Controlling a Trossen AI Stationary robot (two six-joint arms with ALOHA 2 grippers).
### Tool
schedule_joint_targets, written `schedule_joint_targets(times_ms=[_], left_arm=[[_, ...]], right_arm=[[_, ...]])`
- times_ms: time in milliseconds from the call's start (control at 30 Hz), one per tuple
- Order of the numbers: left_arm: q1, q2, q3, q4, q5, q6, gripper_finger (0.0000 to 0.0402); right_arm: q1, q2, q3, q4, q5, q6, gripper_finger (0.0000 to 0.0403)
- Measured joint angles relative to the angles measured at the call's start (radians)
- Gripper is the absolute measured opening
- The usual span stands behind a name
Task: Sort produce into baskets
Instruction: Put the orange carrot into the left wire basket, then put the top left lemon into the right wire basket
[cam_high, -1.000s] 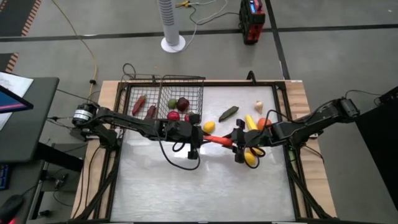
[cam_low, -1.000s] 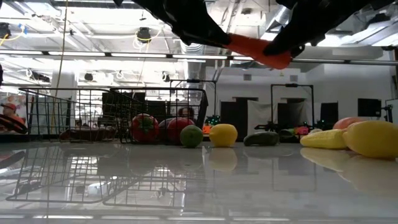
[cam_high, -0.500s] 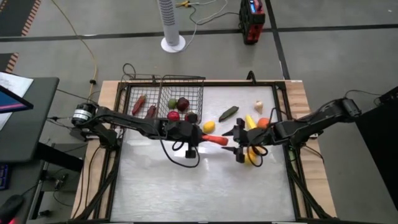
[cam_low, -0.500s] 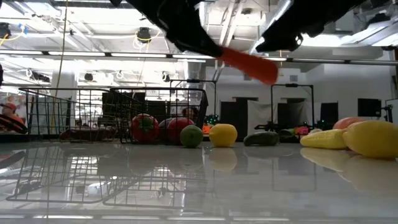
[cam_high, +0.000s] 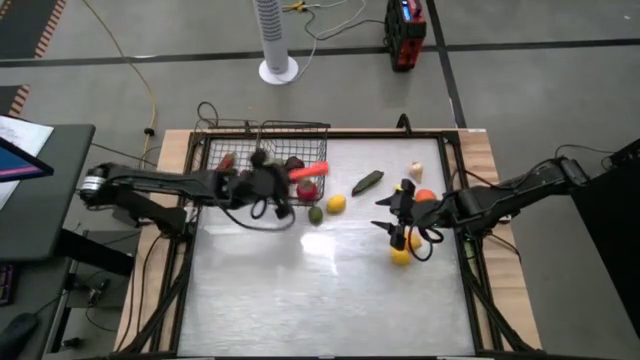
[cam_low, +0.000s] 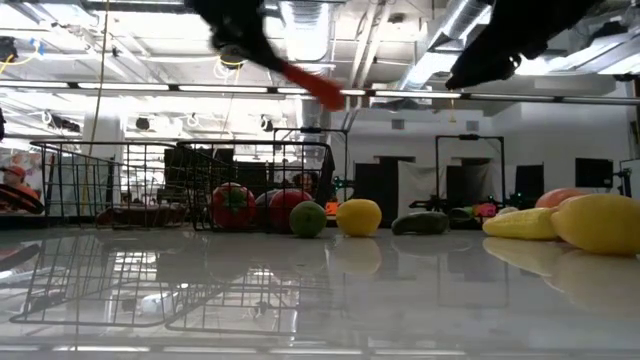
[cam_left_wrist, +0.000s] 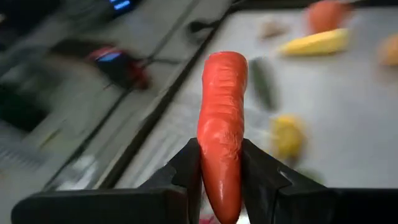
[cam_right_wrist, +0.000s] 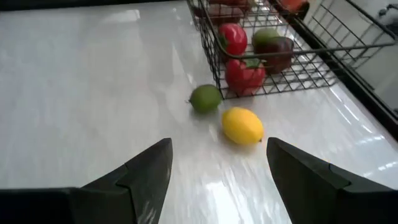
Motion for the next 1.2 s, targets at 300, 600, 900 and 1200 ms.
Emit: schedule_joint_targets(times_ms=[300, 600, 900, 1200], left_arm=[[0.064, -0.29, -0.21, -0.251, -0.364, -0.333, 0.0071], [0.188, -0.409, -0.32, -0.381, -0.343, -0.508, 0.0086], [0.236, -0.412, -0.324, -0.393, -0.342, -0.503, 0.0201], [0.176, -0.411, -0.324, -0.117, -0.174, -0.254, 0.0246]], right_arm=[[0.046, 0.013, -0.001, 0.014, 0.09, 0.006, 0.0291], [0.026, 0.03, -0.001, 0.002, 0.087, 0.014, 0.0291], [-0.119, 0.073, -0.002, -0.028, -0.08, -0.031, 0.0291], [-0.345, 0.295, -0.001, 0.241, -0.313, -0.303, 0.0291]])
